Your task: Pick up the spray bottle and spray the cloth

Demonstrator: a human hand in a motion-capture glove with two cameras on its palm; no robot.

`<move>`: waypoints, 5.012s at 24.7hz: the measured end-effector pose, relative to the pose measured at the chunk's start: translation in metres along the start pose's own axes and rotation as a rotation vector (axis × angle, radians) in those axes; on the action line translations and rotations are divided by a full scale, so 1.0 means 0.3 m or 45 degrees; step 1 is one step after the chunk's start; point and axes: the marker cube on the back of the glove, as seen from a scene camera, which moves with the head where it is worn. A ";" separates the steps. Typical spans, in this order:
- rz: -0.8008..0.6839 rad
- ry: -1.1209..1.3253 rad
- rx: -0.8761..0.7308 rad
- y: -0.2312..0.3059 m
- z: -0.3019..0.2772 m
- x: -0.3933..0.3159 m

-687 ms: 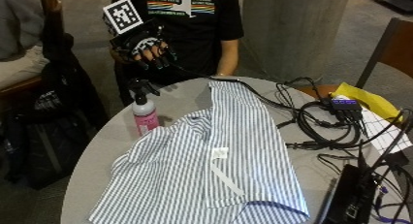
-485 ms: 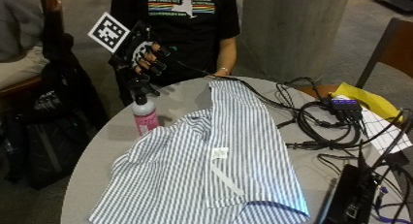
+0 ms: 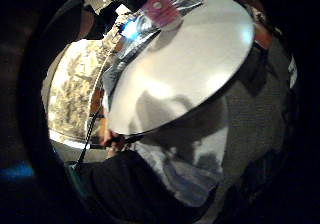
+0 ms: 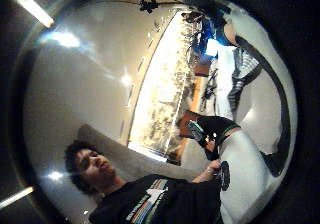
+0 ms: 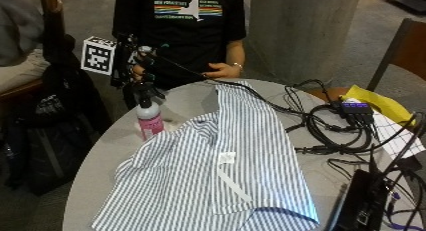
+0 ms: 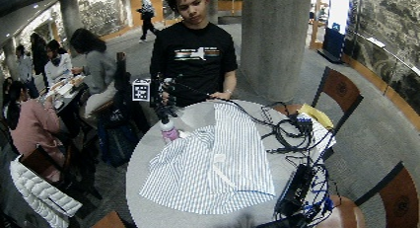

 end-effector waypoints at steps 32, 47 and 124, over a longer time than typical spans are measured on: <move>0.109 0.059 0.095 -0.525 0.054 0.225; 0.053 0.025 0.171 -0.528 0.065 0.237; -0.185 1.768 -0.116 -0.750 0.164 -0.066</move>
